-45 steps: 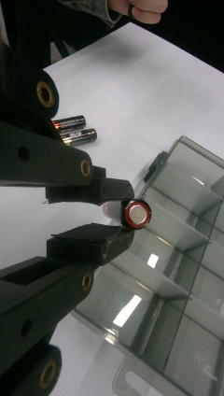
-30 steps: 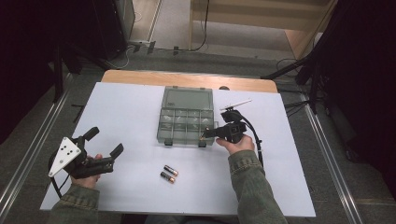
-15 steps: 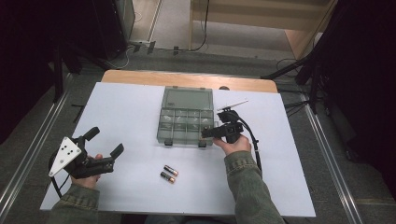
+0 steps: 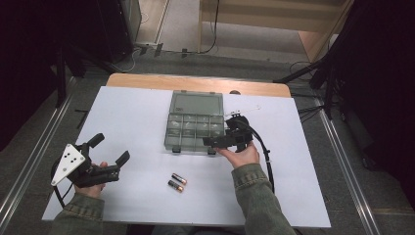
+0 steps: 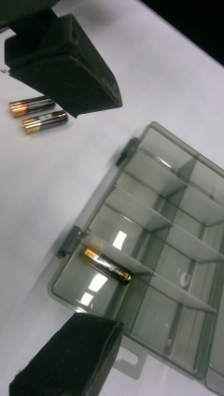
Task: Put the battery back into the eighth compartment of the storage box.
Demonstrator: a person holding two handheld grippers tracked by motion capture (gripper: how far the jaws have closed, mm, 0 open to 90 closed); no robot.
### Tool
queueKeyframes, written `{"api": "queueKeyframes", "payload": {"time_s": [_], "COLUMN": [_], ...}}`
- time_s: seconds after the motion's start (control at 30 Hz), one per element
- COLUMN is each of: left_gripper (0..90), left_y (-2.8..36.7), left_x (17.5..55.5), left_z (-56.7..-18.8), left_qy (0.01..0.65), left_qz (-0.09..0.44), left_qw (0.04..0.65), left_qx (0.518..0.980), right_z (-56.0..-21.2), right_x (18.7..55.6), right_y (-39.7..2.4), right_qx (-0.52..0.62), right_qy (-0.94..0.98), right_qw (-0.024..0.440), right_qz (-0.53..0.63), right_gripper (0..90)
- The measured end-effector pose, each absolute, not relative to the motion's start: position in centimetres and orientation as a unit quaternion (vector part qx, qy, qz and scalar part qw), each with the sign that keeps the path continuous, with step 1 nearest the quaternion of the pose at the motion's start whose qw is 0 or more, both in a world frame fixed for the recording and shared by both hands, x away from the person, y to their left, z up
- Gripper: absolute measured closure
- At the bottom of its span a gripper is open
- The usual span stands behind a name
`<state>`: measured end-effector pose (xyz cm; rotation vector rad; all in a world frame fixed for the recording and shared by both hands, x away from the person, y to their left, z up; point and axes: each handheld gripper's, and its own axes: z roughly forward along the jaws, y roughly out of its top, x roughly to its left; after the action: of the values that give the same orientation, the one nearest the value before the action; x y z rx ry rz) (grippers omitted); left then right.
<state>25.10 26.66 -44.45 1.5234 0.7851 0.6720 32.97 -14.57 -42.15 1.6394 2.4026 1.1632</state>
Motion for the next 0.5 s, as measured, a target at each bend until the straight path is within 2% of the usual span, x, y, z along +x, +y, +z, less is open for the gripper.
{"api": "queueKeyframes", "payload": {"time_s": [0.1,0.5], "left_gripper": [0.0,0.0], "left_y": [26.7,26.7], "left_x": [25.1,25.1], "left_z": [-44.5,-44.4], "left_qy": [0.339,0.339], "left_qz": [0.291,0.290], "left_qw": [0.605,0.605], "left_qx": [0.659,0.660], "right_z": [-41.9,-42.1], "right_x": [32.1,31.4], "right_y": [-13.6,-11.9], "right_qx": [0.505,0.470], "right_qy": [0.782,0.807], "right_qw": [0.033,0.011], "right_qz": [0.363,0.358], "right_gripper": [0.0,0.0]}}
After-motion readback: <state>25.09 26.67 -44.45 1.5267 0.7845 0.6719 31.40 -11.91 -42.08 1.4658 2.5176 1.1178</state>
